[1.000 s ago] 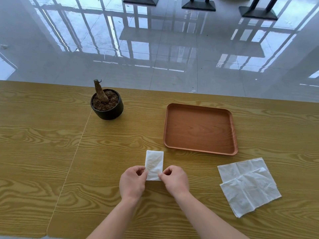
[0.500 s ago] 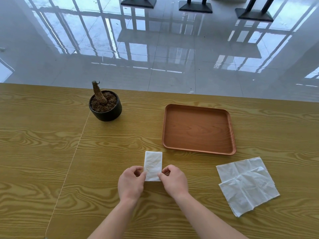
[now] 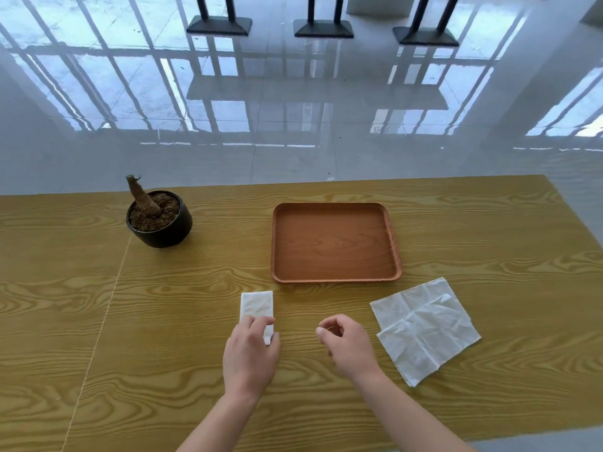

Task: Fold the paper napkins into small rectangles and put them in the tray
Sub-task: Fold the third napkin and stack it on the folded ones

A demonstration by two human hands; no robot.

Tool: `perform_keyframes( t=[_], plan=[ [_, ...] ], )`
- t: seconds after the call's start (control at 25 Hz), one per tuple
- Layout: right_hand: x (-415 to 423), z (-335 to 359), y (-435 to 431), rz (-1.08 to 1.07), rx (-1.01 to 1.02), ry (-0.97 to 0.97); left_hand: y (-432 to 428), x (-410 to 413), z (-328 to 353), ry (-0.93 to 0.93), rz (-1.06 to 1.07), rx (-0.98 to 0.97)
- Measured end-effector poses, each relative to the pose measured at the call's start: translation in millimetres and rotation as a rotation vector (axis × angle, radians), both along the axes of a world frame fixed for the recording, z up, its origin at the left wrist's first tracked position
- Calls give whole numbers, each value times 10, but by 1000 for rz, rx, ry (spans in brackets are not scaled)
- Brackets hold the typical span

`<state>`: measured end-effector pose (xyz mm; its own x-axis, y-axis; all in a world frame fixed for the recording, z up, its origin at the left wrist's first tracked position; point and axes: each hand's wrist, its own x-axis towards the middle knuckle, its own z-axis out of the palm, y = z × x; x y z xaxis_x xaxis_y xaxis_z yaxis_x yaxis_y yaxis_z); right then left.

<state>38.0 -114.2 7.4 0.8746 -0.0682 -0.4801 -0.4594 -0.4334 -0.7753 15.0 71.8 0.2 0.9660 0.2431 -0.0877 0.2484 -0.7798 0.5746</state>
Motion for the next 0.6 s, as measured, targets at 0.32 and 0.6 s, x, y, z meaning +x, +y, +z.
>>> perform_keyframes(
  t=[0.32,0.6],
  plan=[
    [-224,5,-1249,-177,-191,-69,-939,-53,-86,77,-195,-56],
    [-321,-64,-1956,-98,-376,-122,-1877,263,-78,113,-323,3]
  ],
)
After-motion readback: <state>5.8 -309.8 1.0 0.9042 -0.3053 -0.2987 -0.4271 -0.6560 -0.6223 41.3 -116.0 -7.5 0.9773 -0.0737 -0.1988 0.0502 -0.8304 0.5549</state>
